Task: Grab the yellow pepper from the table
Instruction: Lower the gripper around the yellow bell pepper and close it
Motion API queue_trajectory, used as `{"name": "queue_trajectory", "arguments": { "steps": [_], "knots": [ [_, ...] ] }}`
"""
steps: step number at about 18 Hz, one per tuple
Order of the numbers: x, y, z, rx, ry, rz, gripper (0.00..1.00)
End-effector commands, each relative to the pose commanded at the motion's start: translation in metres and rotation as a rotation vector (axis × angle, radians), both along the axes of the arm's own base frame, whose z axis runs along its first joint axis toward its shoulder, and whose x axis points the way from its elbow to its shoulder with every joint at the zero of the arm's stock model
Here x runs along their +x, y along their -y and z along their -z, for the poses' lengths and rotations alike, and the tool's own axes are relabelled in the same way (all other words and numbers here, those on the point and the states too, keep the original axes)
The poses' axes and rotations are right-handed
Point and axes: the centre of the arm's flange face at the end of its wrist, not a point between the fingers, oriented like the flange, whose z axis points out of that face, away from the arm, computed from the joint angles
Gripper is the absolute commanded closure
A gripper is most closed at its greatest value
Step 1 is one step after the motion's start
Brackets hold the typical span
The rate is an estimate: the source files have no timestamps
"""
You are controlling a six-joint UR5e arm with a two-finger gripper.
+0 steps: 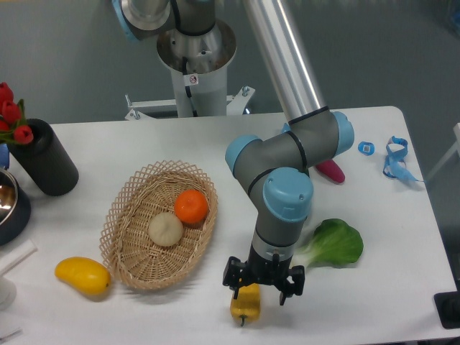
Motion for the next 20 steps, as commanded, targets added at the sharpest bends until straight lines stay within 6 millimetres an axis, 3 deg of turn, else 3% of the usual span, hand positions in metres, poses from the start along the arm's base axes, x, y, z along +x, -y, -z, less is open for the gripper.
{"name": "queue_trajectory", "arguments": {
  "steps": [6, 20],
  "knots": [
    [0.012, -0.005, 0.009, -0.031, -0.007, 0.011, 0.00],
    [0.011, -0.008, 0.022, -0.065, -0.020, 0.011, 0.00]
  ]
}}
